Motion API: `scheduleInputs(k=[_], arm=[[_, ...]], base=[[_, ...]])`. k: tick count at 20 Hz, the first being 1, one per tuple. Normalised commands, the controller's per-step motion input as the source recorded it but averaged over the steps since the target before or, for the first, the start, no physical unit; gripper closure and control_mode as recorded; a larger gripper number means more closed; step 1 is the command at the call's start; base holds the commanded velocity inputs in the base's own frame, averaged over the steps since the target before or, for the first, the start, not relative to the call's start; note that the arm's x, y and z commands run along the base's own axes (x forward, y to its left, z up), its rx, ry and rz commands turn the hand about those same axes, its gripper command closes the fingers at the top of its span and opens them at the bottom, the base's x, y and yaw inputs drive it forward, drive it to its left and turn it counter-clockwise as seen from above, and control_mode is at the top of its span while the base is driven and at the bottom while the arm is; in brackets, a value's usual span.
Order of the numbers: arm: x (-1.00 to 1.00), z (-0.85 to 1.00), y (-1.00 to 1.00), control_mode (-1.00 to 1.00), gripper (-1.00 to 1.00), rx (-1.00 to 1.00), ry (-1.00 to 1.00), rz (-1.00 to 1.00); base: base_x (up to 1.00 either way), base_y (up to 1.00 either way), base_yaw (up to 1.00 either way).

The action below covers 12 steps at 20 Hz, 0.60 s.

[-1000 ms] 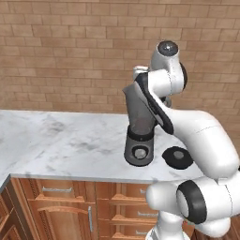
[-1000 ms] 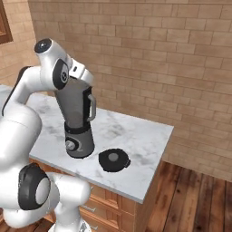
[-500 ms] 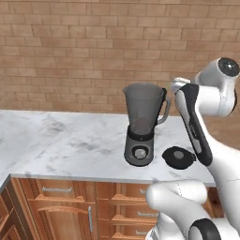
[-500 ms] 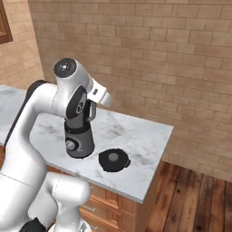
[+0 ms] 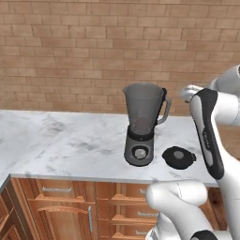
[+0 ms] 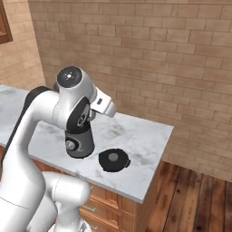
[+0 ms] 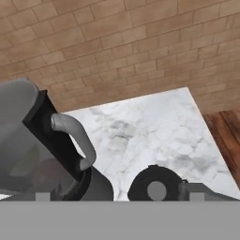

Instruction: Grab the lemon wedge and onion from the fridge, place them in the blender, close the lid, and turn on the blender to create a marinade.

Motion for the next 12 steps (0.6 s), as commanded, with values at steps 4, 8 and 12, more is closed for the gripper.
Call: scheduleInputs(k=[4,8,12], arm=[[-0.19,0.0,0.0,-1.0,-1.0,0.0,0.05,0.0],[-0.21,0.0,0.0,-1.0,-1.0,-0.01,0.12,0.0],[-0.28,-0.15,-0.03,-1.0,-1.0,-0.04,0.15,0.0]], base=[[0.0,0.0,0.0],[0.0,0.0,0.0],[0.0,0.0,0.0]])
